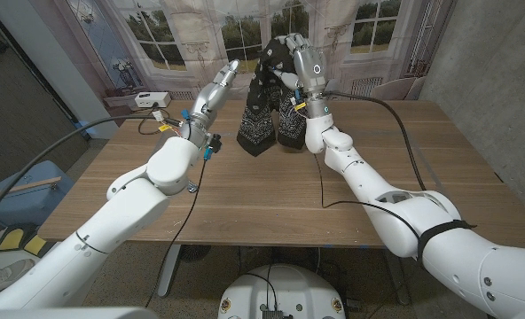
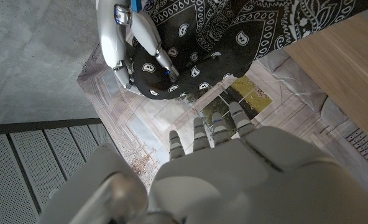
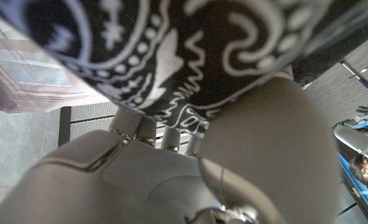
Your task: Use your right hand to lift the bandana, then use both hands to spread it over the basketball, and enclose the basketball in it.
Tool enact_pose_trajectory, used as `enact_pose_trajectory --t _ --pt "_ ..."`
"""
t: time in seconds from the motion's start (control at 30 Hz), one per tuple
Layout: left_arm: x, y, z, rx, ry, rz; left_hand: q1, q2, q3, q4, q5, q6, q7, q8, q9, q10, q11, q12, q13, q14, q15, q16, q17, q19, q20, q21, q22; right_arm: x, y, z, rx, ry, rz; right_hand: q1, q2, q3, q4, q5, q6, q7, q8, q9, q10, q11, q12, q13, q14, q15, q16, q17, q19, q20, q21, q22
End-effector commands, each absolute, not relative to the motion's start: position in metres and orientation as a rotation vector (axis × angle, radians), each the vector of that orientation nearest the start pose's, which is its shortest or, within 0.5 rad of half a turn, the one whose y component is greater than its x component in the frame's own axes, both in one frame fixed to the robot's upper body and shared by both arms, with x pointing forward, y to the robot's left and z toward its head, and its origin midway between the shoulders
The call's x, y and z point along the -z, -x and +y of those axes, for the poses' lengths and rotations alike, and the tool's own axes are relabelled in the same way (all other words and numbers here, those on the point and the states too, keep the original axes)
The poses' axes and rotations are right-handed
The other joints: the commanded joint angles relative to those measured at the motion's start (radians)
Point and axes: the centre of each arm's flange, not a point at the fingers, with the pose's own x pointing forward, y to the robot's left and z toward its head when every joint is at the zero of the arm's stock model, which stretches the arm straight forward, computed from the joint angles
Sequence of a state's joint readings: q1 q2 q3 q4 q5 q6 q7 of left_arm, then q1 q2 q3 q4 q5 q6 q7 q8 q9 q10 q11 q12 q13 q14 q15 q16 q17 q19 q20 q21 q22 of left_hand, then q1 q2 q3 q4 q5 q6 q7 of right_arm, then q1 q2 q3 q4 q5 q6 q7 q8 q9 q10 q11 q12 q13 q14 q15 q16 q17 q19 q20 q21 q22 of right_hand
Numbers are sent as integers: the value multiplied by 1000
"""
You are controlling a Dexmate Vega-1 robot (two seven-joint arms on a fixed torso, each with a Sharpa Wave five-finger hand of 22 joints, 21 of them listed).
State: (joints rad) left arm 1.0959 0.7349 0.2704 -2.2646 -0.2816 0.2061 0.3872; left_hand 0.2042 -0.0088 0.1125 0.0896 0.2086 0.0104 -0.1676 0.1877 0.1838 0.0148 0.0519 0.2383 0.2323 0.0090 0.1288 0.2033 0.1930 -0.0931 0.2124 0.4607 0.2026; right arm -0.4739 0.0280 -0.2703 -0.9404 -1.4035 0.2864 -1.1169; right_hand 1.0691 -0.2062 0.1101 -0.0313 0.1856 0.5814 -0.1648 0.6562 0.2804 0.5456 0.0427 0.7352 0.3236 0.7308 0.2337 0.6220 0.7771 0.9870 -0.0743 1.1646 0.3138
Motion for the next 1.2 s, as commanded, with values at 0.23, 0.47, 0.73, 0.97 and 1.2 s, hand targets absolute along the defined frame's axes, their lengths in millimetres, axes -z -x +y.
enact_pose_trajectory --t 0.23,0.47,0.73,0.97,1.2 --pt "-75 -461 206 73 -363 -834 -11 0 -8 -2 4 -1 -5 7 2 0 5 0 0 -6 2 -1 2 -6 3 -5 2 -63 -583 -97 618 1014 -1628 351 324 223 -132 23 252 198 6 -4 394 24 17 96 481 -448 9 23 -33 -138 37 -22" --pt "-78 -455 206 134 -350 -862 -12 0 -9 -2 4 -3 -7 6 2 -2 7 -1 0 -5 3 0 2 -6 2 -6 2 -23 -568 -79 442 1163 -1562 341 298 228 -134 37 273 202 9 -10 416 29 25 99 501 -448 6 35 -8 -140 54 -40" --pt "-84 -430 206 151 -349 -941 -14 1 -11 -3 5 -6 -10 5 2 7 4 2 0 6 2 4 2 3 1 -5 2 -3 -559 -61 262 1290 -1409 335 290 236 -132 45 274 203 6 -13 419 27 23 100 511 -448 3 42 -3 -142 61 -54" --pt "-86 -411 204 150 -370 -988 -15 2 -12 -4 6 -6 -6 5 2 11 5 4 -1 14 0 6 1 14 1 -2 3 5 -555 -51 114 1401 -1281 333 284 244 -134 52 283 209 6 -16 430 23 21 92 518 -449 -1 47 6 -141 67 -65" --pt "-86 -401 206 130 -384 -1001 -15 2 -13 -4 6 -8 -9 5 2 11 4 4 -2 18 -1 7 1 22 0 0 3 0 -550 -49 -119 1485 -1149 330 270 256 -136 62 293 214 5 -20 441 27 20 88 530 -448 -6 54 15 -142 74 -82"
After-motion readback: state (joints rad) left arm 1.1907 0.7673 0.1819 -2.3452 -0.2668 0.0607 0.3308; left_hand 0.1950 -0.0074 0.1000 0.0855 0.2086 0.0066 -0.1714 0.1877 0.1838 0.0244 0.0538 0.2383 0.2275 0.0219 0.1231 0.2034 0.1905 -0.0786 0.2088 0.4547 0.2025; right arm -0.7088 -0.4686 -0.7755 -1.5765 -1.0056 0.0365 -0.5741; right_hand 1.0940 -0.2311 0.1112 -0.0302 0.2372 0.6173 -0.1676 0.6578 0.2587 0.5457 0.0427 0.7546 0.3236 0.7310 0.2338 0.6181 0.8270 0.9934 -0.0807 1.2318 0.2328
